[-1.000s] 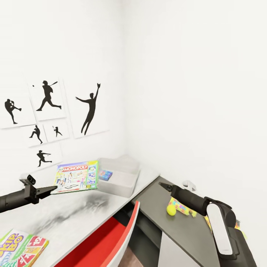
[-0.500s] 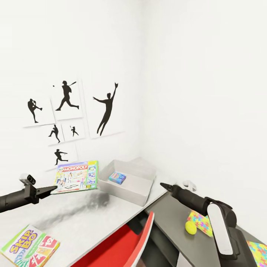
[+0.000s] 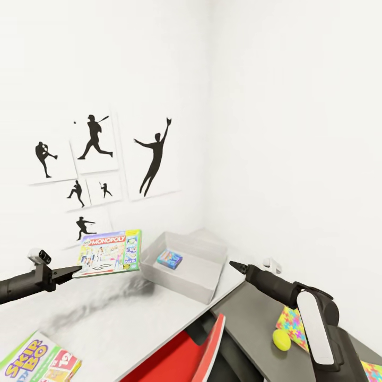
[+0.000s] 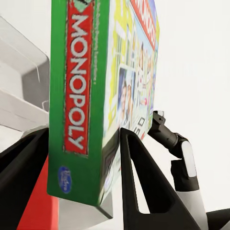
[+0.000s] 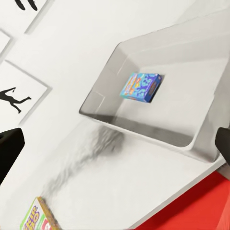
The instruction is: Put all the toys in the child's room - the three board games (two on the bed and one on the table), the two jigsaw puzzles on the table, and the tennis ball on the table - inside the toy box on the table in the child's room.
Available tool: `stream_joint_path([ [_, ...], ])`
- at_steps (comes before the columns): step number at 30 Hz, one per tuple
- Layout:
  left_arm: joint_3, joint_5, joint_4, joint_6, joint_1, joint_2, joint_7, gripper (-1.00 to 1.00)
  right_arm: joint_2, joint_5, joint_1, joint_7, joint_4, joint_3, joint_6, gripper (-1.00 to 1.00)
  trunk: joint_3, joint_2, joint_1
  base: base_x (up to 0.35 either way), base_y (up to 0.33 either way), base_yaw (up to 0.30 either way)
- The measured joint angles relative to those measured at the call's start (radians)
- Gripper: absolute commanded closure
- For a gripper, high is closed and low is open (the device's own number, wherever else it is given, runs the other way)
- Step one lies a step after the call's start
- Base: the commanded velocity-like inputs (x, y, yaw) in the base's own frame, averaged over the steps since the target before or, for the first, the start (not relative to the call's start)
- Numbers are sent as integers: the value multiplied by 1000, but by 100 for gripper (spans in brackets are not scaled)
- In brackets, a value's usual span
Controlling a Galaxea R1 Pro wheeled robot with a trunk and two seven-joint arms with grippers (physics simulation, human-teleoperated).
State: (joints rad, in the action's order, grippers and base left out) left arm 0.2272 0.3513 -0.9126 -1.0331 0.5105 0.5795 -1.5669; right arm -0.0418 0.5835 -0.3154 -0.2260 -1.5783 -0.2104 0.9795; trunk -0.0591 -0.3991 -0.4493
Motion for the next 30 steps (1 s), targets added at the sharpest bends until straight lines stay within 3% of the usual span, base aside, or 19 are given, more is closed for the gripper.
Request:
stream_joint_path([
  [30, 0, 2, 0, -1, 0, 0, 0, 100, 0, 0, 0, 0, 0, 2, 0, -100, 0, 0, 0, 89, 24, 0],
])
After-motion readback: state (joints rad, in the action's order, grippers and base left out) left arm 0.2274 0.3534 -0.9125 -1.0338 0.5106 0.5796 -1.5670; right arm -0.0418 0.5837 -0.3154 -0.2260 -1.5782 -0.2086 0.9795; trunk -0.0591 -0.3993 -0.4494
